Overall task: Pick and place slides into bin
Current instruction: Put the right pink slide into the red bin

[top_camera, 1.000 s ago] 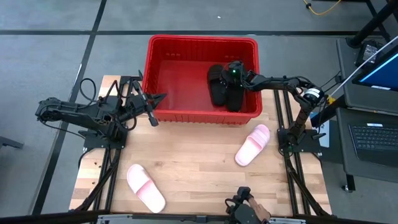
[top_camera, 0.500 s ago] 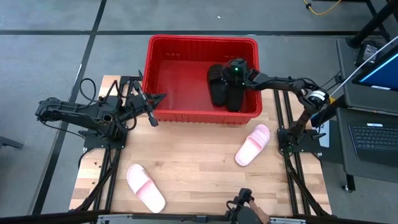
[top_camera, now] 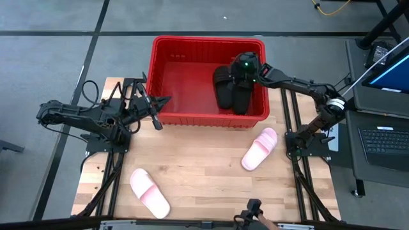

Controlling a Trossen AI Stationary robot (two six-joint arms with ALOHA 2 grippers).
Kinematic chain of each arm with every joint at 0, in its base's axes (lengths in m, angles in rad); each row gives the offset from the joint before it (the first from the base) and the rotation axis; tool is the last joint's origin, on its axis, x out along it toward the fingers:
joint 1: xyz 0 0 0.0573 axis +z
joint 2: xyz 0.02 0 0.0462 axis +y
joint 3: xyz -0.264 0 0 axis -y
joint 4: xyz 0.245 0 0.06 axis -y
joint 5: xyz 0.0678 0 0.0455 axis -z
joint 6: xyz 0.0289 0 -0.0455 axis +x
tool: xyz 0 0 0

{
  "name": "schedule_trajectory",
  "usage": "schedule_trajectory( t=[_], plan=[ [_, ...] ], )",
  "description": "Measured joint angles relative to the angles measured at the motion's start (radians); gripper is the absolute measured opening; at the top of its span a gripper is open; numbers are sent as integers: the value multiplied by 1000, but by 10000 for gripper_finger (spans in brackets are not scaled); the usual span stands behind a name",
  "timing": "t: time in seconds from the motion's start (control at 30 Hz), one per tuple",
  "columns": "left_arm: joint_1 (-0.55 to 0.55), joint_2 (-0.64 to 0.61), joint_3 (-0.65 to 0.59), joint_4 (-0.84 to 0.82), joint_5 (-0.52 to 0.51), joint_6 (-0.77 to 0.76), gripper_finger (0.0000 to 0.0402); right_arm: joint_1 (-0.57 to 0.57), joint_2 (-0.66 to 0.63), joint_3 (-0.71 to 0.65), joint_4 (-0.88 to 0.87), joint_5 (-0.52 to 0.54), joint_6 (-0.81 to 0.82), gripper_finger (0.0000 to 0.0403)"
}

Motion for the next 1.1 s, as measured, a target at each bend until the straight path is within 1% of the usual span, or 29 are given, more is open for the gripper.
schedule_trajectory(
  t=[0.07, 0.17, 0.2, 0.33, 0.47, 0.53, 0.67, 0.87, 1.0, 1.1],
  plan=[
    [0, 0, 0, -1, 18, 1, 2, 16, -8, 34, -44, 0, 0, 73],
    [0, 0, 1, -17, 45, 4, 2, 34, -9, 94, -136, 0, 0, 21],
    [0, 0, 1, -21, 49, 10, 2, 40, -9, 111, -171, 0, 2, 11],
    [0, 0, 1, -48, 52, 20, 2, 71, -8, 184, -312, 8, 52, 6],
    [0, -9, 1, -100, 108, 20, 2, 133, -8, 258, -448, 86, 110, 4],
    [0, -19, 1, -134, 115, 20, 2, 177, -15, 280, -471, 89, 147, 3],
    [0, -51, 1, -185, 115, 14, 2, 281, -53, 287, -478, 103, 214, 2],
    [0, -97, 1, -233, 115, 17, 2, 442, -109, 287, -550, 267, 347, 2],
    [0, -113, 1, -265, 115, 28, 2, 541, -138, 287, -600, 284, 471, 2],
    [0, -114, 1, -265, 115, 32, 2, 609, -141, 287, -715, 283, 584, 1]
  ],
)
